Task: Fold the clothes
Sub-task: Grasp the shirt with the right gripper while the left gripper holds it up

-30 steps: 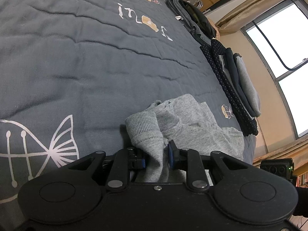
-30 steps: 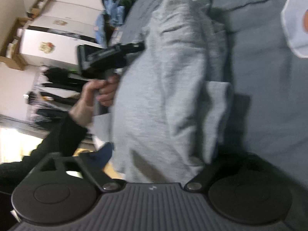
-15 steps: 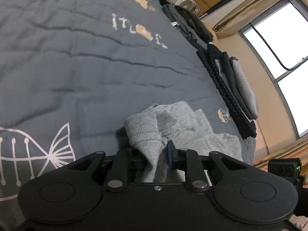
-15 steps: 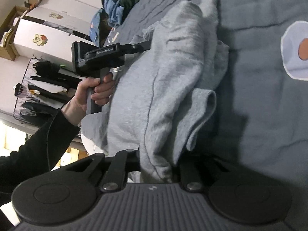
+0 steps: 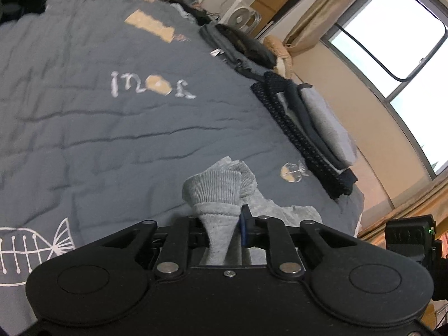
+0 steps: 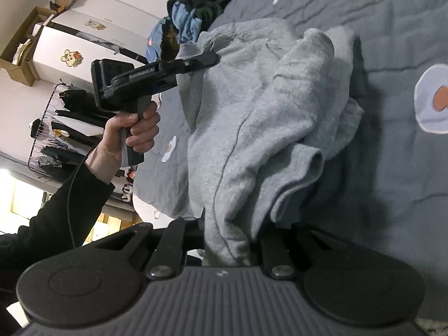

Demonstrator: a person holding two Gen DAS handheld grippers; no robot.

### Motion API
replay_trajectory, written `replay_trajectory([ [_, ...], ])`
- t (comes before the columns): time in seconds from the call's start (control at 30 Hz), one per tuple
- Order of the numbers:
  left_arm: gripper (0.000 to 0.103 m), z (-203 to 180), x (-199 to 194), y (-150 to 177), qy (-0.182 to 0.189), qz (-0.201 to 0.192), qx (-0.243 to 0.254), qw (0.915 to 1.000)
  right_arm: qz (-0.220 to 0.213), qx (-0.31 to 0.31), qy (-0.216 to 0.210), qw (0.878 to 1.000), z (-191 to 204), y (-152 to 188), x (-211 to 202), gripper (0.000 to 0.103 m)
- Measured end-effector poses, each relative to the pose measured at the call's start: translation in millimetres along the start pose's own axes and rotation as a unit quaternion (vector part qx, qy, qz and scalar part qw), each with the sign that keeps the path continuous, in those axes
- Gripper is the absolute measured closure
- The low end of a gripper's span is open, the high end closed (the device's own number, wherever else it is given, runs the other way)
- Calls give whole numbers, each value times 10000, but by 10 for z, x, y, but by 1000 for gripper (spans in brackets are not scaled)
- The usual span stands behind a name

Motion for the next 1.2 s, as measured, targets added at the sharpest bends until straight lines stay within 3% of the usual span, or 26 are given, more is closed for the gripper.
replay_trajectory([
  [0.5, 88, -1188, -348, -247, -303, -652, 481, 9963, -396, -477, 64, 9981, 120, 137, -834, 90],
  [0.77, 88, -1840, -200, -362, -403, -978, 628, 9924, -532, -754, 123, 9957, 103, 201, -1327, 90],
  [1.2, 88, -2937, 77, -493, -648, -1442, 833, 9839, -708, -1120, 259, 9908, -132, 572, -2151, 90],
])
Point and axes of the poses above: each gripper's, at about its wrist camera, not at the fingertips, and x roughly the way its jaws point, z to its left, y to its underside, the point moved 4 cm from there along x, roughly the way its jaws point, and after that the axes turned 15 degrees about z, right-handed, at the moved point
